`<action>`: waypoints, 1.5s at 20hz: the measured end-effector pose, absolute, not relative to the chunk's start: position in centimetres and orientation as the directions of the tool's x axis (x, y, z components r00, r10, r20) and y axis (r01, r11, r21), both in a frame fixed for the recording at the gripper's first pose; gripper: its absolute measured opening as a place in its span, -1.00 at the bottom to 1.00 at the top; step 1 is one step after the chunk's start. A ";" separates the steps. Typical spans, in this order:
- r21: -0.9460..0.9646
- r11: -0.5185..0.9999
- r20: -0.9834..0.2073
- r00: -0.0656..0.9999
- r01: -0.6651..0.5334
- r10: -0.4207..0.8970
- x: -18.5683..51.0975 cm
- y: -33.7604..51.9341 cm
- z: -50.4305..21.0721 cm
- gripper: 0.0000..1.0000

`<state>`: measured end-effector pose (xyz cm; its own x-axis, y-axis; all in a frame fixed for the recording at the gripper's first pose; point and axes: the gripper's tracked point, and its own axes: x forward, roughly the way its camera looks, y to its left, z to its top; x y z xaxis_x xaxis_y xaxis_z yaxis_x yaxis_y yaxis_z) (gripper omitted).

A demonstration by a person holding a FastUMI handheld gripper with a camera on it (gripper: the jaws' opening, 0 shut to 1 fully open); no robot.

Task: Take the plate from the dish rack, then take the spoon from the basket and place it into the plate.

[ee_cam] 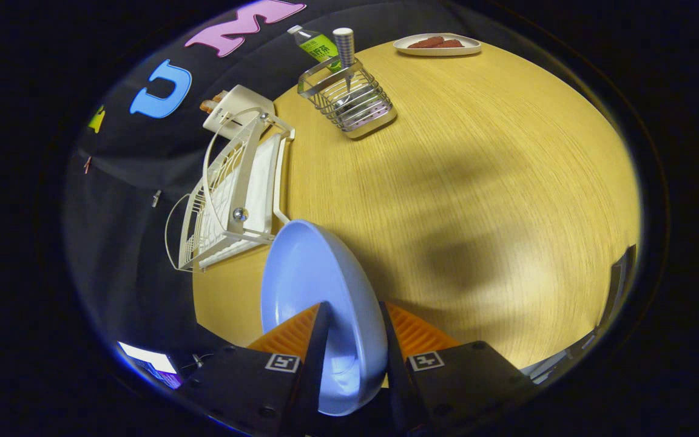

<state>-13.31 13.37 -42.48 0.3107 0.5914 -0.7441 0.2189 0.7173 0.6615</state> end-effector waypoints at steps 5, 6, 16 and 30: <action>0.536 0.835 -0.813 0.346 0.128 0.469 -12.9 10.1 -42.4 0.33; 0.519 0.849 -0.806 0.383 0.094 0.451 -12.2 9.2 -41.6 0.49; 0.228 0.953 -0.604 0.739 -0.198 0.298 4.0 1.5 -31.3 0.54; 0.293 0.934 -0.682 0.640 -0.205 0.354 7.9 4.2 -35.4 -0.75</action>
